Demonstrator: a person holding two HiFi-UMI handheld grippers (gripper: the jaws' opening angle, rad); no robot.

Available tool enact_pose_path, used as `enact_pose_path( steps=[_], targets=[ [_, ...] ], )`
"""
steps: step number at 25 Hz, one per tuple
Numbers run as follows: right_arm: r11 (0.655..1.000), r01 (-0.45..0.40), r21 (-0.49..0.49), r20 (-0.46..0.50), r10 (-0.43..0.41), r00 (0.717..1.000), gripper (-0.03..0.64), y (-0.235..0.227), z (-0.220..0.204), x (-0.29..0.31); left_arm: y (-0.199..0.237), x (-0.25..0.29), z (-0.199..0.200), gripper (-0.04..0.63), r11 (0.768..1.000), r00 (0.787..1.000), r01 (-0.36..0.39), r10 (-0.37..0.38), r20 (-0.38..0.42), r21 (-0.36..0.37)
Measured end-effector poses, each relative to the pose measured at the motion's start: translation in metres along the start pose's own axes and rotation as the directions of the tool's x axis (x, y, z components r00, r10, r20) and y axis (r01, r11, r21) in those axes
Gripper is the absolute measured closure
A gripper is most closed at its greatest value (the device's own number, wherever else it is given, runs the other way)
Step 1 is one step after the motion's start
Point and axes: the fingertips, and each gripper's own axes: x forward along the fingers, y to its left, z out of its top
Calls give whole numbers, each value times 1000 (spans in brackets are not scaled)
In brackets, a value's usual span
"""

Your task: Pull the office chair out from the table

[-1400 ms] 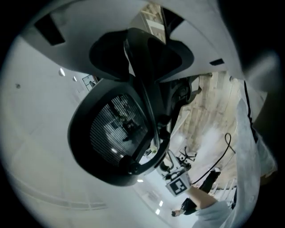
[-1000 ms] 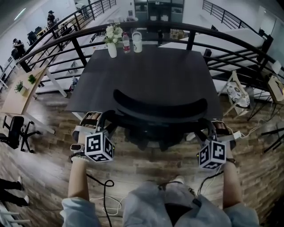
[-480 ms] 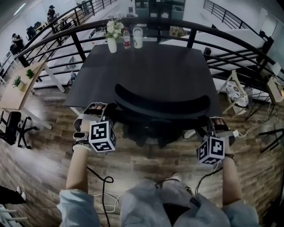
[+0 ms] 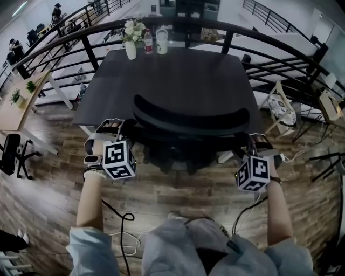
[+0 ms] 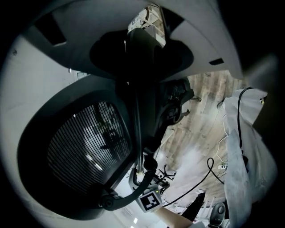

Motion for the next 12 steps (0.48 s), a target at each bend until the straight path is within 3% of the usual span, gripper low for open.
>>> enact_pose_path(
  steps=[12],
  targets=[
    [999, 25, 21, 20, -26, 999, 434, 1, -1, -3, -5, -6, 2, 402, 1000, 999, 7, -8, -48, -22]
  ],
)
